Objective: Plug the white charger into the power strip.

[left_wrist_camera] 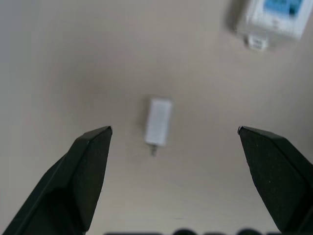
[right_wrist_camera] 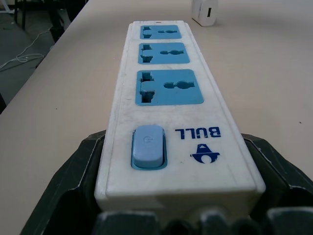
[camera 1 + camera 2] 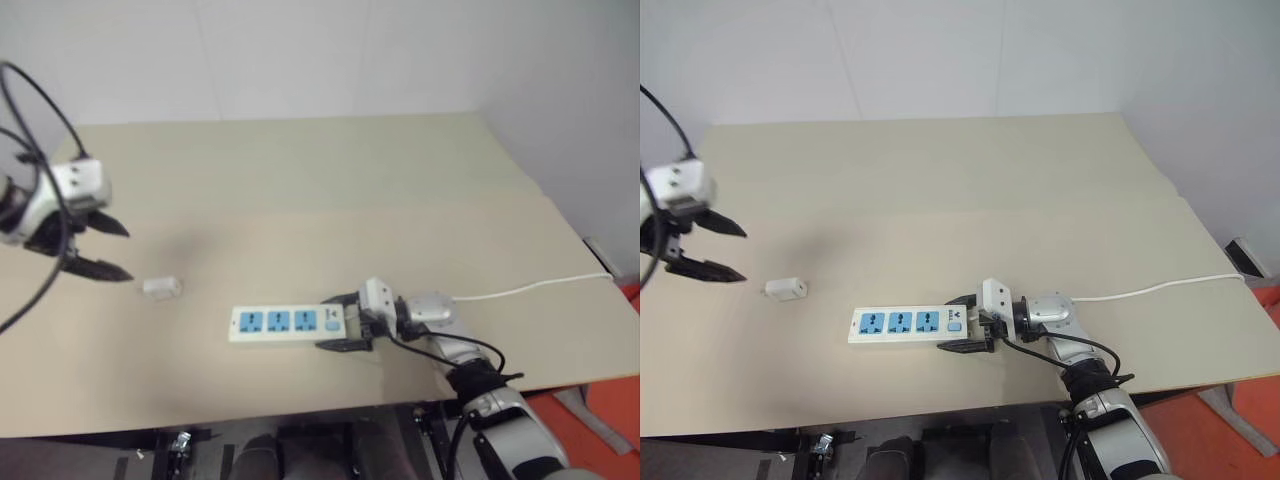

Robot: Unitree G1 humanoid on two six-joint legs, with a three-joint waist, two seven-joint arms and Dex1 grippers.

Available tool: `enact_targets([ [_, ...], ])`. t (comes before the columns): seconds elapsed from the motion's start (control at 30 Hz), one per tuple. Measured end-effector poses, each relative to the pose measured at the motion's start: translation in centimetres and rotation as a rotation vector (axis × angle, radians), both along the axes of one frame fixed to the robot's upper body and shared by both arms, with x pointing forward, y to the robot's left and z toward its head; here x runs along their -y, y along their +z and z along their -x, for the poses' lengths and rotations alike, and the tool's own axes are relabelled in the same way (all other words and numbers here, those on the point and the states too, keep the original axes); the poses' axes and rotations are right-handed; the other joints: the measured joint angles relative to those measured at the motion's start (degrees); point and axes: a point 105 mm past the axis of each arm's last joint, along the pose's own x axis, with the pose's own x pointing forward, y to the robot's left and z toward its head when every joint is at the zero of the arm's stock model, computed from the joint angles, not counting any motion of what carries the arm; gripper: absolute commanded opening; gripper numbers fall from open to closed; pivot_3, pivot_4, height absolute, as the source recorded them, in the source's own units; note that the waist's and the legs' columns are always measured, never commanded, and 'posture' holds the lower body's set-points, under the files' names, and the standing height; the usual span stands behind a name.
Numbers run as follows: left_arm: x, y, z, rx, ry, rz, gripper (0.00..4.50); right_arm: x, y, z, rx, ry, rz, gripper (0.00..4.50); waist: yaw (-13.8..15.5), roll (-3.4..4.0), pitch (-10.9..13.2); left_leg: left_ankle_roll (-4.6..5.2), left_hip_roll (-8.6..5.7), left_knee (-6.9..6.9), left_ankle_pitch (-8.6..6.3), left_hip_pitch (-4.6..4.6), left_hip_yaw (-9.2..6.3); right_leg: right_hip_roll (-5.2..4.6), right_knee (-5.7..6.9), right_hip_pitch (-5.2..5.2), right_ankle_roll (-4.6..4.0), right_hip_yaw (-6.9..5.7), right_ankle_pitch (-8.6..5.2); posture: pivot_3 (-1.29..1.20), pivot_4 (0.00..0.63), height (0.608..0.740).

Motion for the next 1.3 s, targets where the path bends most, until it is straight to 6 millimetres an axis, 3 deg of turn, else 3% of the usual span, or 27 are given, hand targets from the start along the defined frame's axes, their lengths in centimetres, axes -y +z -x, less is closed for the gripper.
enact_targets([
  [0.27,1.5,-3.2,-1.7,-0.102,-0.107,-0.124,4.50,-0.1,0.0,0.1,0.004,-0.008,-0.007,3.42,0.0,-0.02,0.0,0.01,0.08,0.06,-0.01,-0.02,0.01,0.08,0.02,-0.03,0.00,-0.01,0.00,0.00,0.150,0.740],
  [0.67,2.3,-5.1,-3.3,-0.143,-0.150,-0.238,4.50,0.0,0.1,0.1,-0.005,-0.011,0.000,3.42,0.1,-0.03,0.0,0.04,0.09,0.22,-0.02,-0.06,0.01,0.08,0.04,-0.02,0.00,0.00,0.00,0.00,0.150,0.740],
  [0.93,1.2,-8.4,-4.3,-0.144,-0.123,-0.368,4.50,-0.1,0.1,0.2,-0.014,-0.013,-0.007,3.42,0.1,-0.03,0.0,0.05,0.09,0.24,-0.03,-0.08,0.00,0.08,0.08,-0.04,-0.01,0.00,0.01,0.00,0.150,0.740],
  [1.3,2.4,-9.5,-5.6,-0.101,-0.112,-0.360,4.50,0.0,0.0,0.4,-0.027,-0.034,-0.013,3.42,0.2,-0.03,0.0,0.06,0.07,0.25,-0.03,-0.05,-0.01,0.06,0.09,-0.01,-0.01,0.00,0.01,0.00,0.150,0.740],
])
